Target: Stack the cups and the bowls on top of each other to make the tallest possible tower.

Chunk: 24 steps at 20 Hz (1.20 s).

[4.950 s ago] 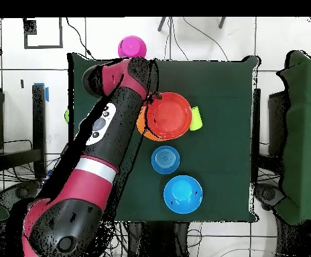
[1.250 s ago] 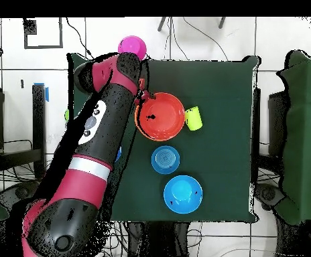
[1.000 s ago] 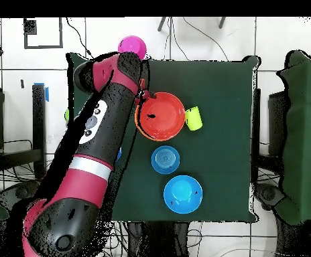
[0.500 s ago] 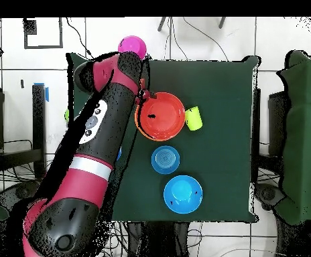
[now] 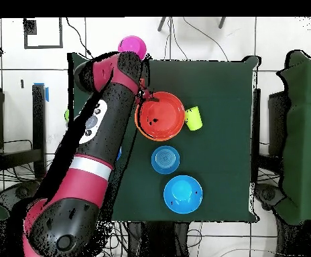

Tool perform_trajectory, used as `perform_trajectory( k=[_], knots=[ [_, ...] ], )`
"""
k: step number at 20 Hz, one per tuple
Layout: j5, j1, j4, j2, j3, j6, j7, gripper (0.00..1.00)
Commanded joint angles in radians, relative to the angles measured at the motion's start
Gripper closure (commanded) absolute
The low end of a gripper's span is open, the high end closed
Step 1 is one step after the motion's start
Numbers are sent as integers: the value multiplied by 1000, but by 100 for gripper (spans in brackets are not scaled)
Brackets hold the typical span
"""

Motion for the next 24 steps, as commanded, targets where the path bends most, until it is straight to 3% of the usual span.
perform_trajectory(
  k=[1, 17, 24],
  knots=[
    [-6, -25, -59, 3, 103, 88, -78, 0],
    [-14, -31, -44, -7, 121, 65, -106, 0],
    [-16, -33, -77, -19, 93, 158, -133, 0]
  ],
)
